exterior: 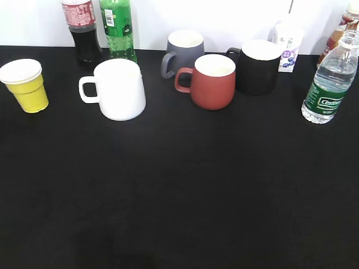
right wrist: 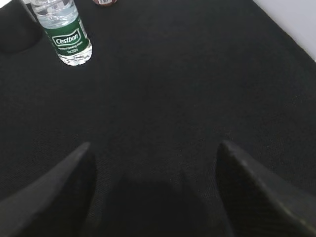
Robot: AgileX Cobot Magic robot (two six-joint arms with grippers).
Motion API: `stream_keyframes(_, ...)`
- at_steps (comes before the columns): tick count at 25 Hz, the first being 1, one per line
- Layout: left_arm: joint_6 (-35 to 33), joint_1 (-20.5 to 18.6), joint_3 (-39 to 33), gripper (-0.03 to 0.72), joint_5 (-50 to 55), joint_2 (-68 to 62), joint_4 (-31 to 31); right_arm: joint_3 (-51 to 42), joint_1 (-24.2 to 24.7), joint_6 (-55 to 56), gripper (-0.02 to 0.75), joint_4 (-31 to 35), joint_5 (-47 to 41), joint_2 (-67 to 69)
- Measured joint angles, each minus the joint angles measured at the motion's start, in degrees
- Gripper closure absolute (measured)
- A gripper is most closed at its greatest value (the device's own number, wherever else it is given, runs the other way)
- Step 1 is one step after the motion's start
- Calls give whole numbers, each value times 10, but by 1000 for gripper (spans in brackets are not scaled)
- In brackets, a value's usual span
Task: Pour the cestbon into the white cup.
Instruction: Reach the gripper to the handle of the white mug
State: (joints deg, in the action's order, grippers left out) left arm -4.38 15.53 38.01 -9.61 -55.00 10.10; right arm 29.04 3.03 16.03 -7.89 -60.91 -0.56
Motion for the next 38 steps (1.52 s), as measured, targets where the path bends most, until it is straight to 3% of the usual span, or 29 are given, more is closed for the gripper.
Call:
stream_keyframes(4, 0, 68, -125, 101, -103, -73, 54, 0, 0, 0, 163, 0, 0, 0)
stream_keyframes(6, 0, 92, -150, 101, -155, -123, 58, 0, 0, 0, 163, 0, 0, 0)
stream_keyframes(15, 0, 98, -151, 197, -467, -370, 49, 0, 0, 0, 163, 0, 0, 0)
stream_keyframes(25, -1, 84, -67, 214, -514, -532, 49, 0, 0, 0, 163, 0, 0, 0)
stream_keyframes(30, -1, 51, -45, 216, -514, -532, 18, 0, 0, 0, 163, 0, 0, 0)
stream_keyframes(38, -1, 50, -41, 217, -488, -533, -1, 0, 0, 0, 163, 0, 0, 0)
